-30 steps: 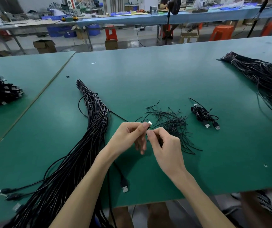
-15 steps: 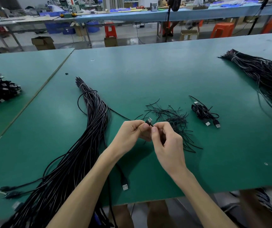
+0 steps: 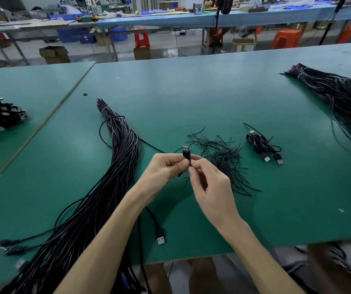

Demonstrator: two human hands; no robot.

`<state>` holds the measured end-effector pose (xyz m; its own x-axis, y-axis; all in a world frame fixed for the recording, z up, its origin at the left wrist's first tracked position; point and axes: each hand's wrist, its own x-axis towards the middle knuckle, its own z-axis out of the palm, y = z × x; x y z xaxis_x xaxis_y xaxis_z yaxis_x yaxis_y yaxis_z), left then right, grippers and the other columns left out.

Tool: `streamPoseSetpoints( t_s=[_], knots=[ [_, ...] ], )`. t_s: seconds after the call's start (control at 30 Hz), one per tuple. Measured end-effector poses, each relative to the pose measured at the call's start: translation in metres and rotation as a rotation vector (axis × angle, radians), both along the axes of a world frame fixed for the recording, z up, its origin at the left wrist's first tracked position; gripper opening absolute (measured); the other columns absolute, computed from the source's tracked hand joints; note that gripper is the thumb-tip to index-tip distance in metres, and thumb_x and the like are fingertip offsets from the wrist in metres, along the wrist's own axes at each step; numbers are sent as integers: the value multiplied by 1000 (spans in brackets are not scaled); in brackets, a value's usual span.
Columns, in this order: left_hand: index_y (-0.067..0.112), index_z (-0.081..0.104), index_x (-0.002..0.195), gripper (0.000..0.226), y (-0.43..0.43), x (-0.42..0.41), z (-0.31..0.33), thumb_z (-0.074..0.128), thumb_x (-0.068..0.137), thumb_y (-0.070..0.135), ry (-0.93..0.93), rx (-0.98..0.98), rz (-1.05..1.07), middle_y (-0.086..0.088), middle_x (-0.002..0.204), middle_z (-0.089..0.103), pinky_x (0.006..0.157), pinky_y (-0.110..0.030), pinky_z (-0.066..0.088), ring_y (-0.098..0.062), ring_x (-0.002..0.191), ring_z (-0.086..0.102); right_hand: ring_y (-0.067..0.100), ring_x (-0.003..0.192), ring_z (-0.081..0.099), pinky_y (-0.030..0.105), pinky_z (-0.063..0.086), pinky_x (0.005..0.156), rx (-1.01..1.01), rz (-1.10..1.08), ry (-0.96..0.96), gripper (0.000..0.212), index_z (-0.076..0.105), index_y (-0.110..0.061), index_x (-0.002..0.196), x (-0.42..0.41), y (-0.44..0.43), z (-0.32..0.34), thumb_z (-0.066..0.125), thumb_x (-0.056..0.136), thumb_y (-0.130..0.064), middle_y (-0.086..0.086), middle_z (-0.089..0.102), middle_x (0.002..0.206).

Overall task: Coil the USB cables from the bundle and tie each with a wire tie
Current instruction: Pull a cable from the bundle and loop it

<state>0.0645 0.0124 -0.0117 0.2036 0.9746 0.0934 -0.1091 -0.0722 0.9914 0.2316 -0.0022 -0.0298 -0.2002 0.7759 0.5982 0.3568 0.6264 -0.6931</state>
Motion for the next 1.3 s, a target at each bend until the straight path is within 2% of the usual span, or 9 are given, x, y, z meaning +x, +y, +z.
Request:
streamPoseSetpoints(
  t_s=[0.1, 0.2, 0.37, 0.53, 0.67, 0.83, 1.0, 1.13, 1.3],
  knots=[
    [10, 73, 124, 28, -1, 2, 1, 59, 102, 23, -20, -18, -26, -16, 128, 70, 114, -44, 43, -28, 124, 63, 3, 97, 65, 19, 53, 84, 2, 1, 17, 6, 59, -22, 108, 0, 0, 2, 57, 105, -17, -9, 66, 122],
    [-2, 66, 128, 32, -2, 4, 5, 50, 106, 14, -167, -46, -73, -20, 134, 66, 107, -37, 50, -31, 127, 62, 1, 96, 61, 15, 51, 82, 18, -20, 2, 13, 64, -18, 116, -2, 0, 4, 59, 104, -15, -7, 64, 120],
    [-10, 58, 132, 34, -2, 7, 10, 43, 108, 9, -326, -91, -65, -23, 138, 62, 102, -38, 53, -35, 131, 59, 16, 101, 65, 35, 60, 85, 58, -74, -166, 33, 63, -6, 131, -6, -3, 4, 67, 99, -10, 2, 61, 124],
    [-3, 67, 126, 32, -3, 8, 17, 46, 107, 12, -456, -131, -78, -24, 140, 61, 104, -37, 52, -35, 134, 57, 24, 98, 69, 37, 63, 81, 159, -95, -300, 50, 56, 0, 142, -7, -6, 4, 71, 94, -1, 10, 59, 120],
    [-4, 66, 126, 32, -5, 9, 19, 46, 107, 12, -459, -127, -104, -23, 142, 59, 105, -38, 51, -34, 136, 55, 25, 90, 71, 37, 64, 78, 192, -113, -283, 47, 58, 4, 138, -7, -7, 4, 73, 93, 0, 14, 58, 120],
    [8, 74, 105, 28, -9, 14, 23, 48, 107, 17, -490, -174, -95, -20, 140, 62, 100, -36, 54, -34, 134, 57, 30, 92, 70, 44, 63, 67, 182, -158, -312, 45, 61, 4, 130, -7, -6, 2, 76, 88, 4, 14, 60, 119],
    [10, 65, 105, 21, -7, 8, 25, 46, 107, 19, -479, -180, -121, -18, 142, 61, 99, -34, 53, -33, 134, 57, 27, 86, 68, 38, 62, 70, 196, -163, -324, 32, 66, 1, 116, -7, -5, 2, 75, 86, 9, 12, 63, 106],
    [9, 63, 109, 19, -6, -1, 24, 49, 106, 21, -512, -207, -74, -17, 143, 60, 100, -35, 54, -29, 133, 59, 21, 74, 64, 33, 61, 61, 144, -176, -309, 14, 64, -1, 105, -6, -5, 4, 70, 93, 0, 9, 58, 101],
    [8, 62, 109, 20, -5, 0, 24, 45, 108, 19, -573, -201, -67, -16, 142, 61, 101, -36, 54, -28, 133, 59, 14, 66, 59, 25, 56, 52, 147, -140, -327, 19, 62, -4, 110, -9, -7, 5, 67, 99, -19, 6, 55, 102]
  ],
)
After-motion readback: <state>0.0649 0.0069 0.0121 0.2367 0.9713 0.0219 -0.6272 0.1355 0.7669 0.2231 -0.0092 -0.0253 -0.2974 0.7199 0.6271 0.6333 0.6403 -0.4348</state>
